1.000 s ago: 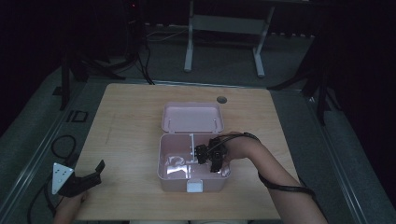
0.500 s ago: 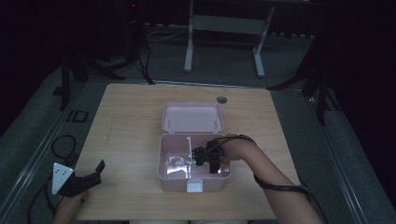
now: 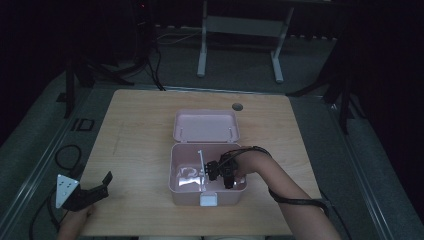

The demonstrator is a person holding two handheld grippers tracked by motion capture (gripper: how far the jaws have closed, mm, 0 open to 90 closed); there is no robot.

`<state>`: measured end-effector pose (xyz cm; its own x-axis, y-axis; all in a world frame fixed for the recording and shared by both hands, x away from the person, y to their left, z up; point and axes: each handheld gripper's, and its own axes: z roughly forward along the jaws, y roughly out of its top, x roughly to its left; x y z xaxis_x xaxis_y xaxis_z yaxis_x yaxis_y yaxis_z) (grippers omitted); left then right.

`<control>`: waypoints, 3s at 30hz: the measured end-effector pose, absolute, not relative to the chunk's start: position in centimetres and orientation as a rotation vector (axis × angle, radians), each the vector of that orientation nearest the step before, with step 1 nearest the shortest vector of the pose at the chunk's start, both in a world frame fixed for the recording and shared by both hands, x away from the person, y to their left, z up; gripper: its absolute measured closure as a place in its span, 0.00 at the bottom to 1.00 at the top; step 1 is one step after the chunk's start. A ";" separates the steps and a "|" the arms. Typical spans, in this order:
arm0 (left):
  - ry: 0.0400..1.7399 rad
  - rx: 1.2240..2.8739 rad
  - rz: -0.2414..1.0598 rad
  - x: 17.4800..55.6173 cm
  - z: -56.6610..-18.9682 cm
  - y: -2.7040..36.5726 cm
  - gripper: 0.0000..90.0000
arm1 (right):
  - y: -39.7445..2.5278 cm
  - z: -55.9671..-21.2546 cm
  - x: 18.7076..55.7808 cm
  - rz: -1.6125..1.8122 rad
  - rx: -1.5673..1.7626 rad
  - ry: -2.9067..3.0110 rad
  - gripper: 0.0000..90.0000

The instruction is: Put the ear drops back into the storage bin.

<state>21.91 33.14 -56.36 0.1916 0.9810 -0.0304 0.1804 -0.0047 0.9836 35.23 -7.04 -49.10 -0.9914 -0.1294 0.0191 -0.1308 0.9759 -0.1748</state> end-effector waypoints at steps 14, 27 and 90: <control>1.197 1.415 0.962 21.9 -56.4 33.1 0.00 | -7.0 -48.5 35.0 0.273 0.185 -3.105 0.55; 1.198 1.417 0.963 21.9 -56.4 33.1 0.00 | -7.6 -43.7 34.9 0.106 0.121 -3.150 0.48; 1.202 1.421 0.966 21.9 -56.3 33.1 0.00 | -22.6 -47.0 36.6 -0.261 -0.416 -3.165 0.17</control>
<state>21.95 33.08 -56.35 0.1875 0.9819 -0.0272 0.1852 -0.0081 0.9827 36.62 -22.59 -46.99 -0.9645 0.2612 -0.0390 0.2512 0.9530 0.1691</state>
